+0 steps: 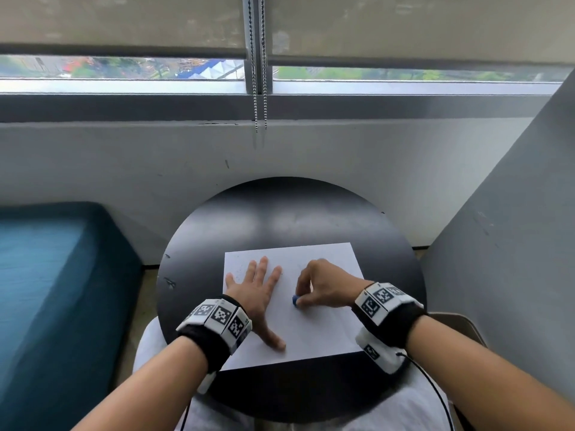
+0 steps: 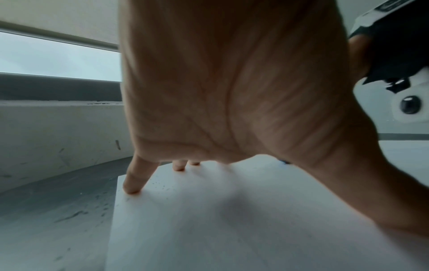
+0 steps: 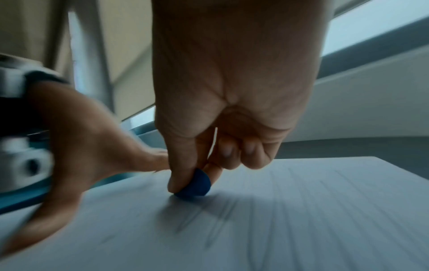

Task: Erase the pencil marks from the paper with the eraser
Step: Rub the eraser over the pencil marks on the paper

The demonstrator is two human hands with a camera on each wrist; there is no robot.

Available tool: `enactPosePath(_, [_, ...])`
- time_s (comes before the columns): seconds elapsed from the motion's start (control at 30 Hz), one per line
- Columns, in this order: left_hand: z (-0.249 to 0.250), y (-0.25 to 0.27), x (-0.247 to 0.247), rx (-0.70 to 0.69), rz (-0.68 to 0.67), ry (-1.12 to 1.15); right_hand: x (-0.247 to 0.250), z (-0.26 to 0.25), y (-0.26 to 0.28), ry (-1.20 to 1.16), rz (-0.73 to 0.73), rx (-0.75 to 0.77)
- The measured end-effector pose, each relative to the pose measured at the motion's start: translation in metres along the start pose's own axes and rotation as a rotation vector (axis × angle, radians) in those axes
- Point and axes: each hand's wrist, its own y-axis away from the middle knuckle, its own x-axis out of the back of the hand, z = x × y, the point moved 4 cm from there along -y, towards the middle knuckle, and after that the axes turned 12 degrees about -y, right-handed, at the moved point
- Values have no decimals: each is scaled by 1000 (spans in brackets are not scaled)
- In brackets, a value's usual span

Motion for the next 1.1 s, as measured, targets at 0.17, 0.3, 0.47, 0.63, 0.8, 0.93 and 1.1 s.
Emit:
enactPosePath(0.17, [0, -1, 1, -5, -3, 7, -5, 9, 22, -38, -71, -19])
enactPosePath(0.3, [-1, -2, 1, -14, 5, -15, 9, 26, 50, -72, 110, -13])
enactPosePath(0.47, [-4, -5, 1, -34, 19, -21, 11, 49, 77, 63, 71, -42])
enactPosePath(0.63, [-8, -5, -2, -77, 67, 35, 12, 52, 80, 91, 53, -66])
enactPosePath(0.8, [-23, 4, -10, -158, 134, -2, 14, 49, 78, 109, 59, -103])
enactPosePath(0.93, [-6, 14, -21, -305, 210, -192, 15, 49, 77, 121, 44, -136])
enactPosePath(1.1, [49, 27, -49, -552, 255, -352, 15, 50, 75, 128, 36, -154])
